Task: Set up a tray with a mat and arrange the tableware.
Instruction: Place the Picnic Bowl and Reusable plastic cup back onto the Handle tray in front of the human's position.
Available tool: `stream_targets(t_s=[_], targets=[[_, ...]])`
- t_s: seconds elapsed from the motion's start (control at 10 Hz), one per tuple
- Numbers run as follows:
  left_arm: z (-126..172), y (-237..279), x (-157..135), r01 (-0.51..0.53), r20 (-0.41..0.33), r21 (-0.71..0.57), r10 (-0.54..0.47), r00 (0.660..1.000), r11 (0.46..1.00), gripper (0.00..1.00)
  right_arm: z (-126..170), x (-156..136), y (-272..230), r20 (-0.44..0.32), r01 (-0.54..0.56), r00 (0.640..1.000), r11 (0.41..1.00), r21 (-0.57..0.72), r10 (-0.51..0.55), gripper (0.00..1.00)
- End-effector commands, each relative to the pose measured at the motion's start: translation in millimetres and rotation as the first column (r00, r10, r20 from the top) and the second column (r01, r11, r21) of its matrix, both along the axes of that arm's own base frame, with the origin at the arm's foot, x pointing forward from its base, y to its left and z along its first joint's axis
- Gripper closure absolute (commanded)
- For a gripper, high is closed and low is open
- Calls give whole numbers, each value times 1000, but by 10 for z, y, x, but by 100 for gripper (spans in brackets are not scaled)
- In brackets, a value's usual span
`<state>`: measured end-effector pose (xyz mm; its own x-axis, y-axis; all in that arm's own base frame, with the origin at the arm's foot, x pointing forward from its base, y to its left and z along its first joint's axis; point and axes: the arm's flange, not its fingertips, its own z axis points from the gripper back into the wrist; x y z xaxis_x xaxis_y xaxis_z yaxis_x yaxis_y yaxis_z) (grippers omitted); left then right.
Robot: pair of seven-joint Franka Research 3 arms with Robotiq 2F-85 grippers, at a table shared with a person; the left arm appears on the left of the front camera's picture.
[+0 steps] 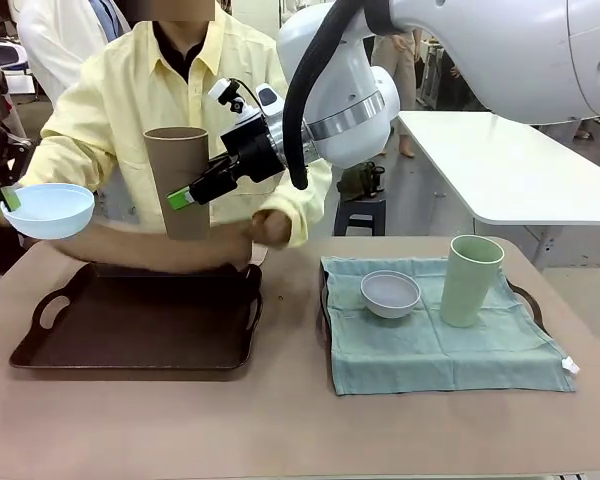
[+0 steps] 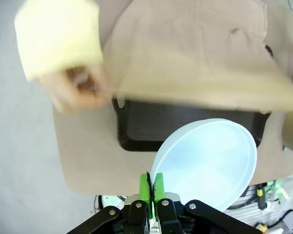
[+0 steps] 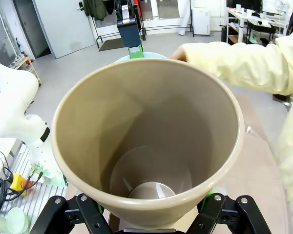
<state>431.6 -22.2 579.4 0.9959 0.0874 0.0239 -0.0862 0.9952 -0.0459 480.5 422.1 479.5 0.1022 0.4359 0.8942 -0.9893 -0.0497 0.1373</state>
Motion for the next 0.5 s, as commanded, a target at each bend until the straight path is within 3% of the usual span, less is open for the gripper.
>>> stream_targets(t_s=[0.0,0.4], targets=[[17,3,-5,2,16,9,-2,1000,1000,100,10,-8,-9,9,-1,1000,1000,0,1,71],[17,3,-5,2,16,9,-2,1000,1000,100,10,-8,-9,9,-1,1000,1000,0,1,71]])
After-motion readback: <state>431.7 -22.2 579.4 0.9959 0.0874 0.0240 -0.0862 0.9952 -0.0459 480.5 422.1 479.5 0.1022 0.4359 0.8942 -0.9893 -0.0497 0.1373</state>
